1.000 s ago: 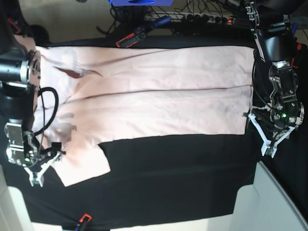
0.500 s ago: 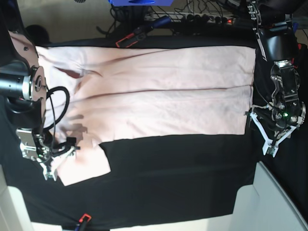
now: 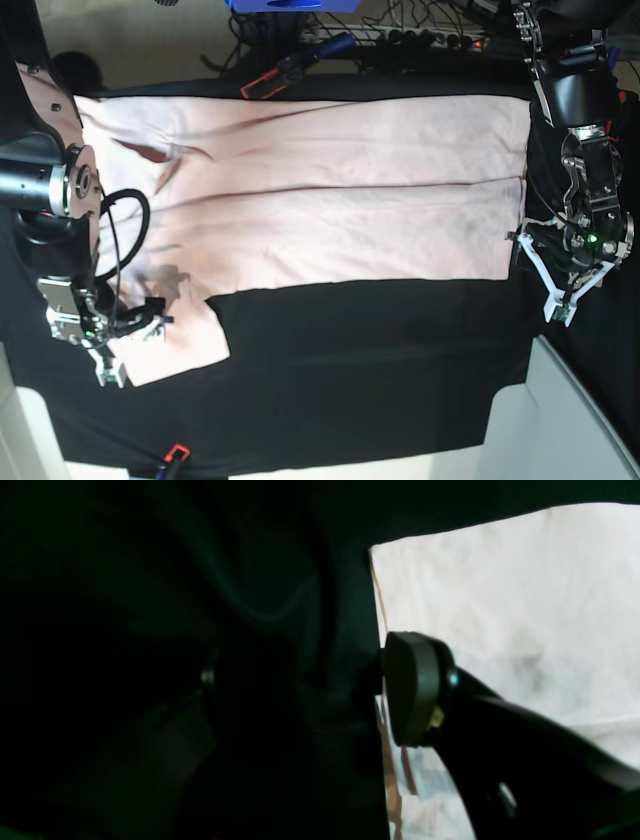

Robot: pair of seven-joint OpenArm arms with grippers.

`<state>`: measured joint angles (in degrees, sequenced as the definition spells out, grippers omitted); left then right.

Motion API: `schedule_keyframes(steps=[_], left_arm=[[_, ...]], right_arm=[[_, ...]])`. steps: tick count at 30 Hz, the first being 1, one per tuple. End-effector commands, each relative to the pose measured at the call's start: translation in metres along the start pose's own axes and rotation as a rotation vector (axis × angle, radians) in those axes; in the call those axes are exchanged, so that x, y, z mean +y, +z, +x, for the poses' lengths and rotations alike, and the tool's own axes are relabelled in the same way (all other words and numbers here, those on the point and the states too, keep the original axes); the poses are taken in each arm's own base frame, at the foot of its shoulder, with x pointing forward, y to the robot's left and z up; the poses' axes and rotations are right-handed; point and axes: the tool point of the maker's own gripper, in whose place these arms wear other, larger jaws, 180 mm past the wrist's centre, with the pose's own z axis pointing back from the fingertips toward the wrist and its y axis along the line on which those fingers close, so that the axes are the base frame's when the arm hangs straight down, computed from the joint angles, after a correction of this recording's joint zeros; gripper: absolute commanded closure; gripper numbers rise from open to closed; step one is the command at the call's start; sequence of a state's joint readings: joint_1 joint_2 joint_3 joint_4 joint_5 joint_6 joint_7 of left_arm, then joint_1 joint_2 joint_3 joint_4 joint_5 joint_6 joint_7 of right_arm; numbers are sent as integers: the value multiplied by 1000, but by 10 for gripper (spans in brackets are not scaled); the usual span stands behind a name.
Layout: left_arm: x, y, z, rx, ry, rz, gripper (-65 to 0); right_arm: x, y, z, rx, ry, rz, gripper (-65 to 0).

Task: Fold the T-shirt properly
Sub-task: 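Grasp the shirt's side edge with the right gripper and lift it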

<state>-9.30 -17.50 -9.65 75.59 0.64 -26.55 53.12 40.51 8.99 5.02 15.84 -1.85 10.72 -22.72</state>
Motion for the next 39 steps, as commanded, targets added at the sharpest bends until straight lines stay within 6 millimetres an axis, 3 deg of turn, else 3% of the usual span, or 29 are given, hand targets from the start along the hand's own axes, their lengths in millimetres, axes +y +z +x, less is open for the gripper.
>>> schedule_keyframes(steps=[1,6,12,14,20,26,29,33,37,39], left_arm=[[13,6,15,-41,3,31,-405],[13,6,15,-41,3,31,-405],[15,6,15,-42,4,34,-405],[15,6,15,-42,5,34,-405],[14,6,15,-42,4,32,-405],[14,6,16,-43,3,32,-405],[14,6,15,-42,3,32,-405],[14,5,14,-39,4,31,-405],[14,5,14,-39,4,31,-405],[14,5,14,-39,4,31,-405]], right_arm=[[-4,6,26,-58,-5,-4,-485],[16,3,25,-55,-1,26,-483],[17,1,15,-41,-4,26,-470],[16,-1,6,-31,-16,27,-400],[-1,-1,3,-63,-174,32,-3],[-4,1,6,-72,-168,29,0],[-9,8,27,-120,-161,19,0],[-16,16,37,-109,-155,2,0],[-26,27,37,-114,-138,-29,0],[-31,33,26,-79,-127,-46,0]])
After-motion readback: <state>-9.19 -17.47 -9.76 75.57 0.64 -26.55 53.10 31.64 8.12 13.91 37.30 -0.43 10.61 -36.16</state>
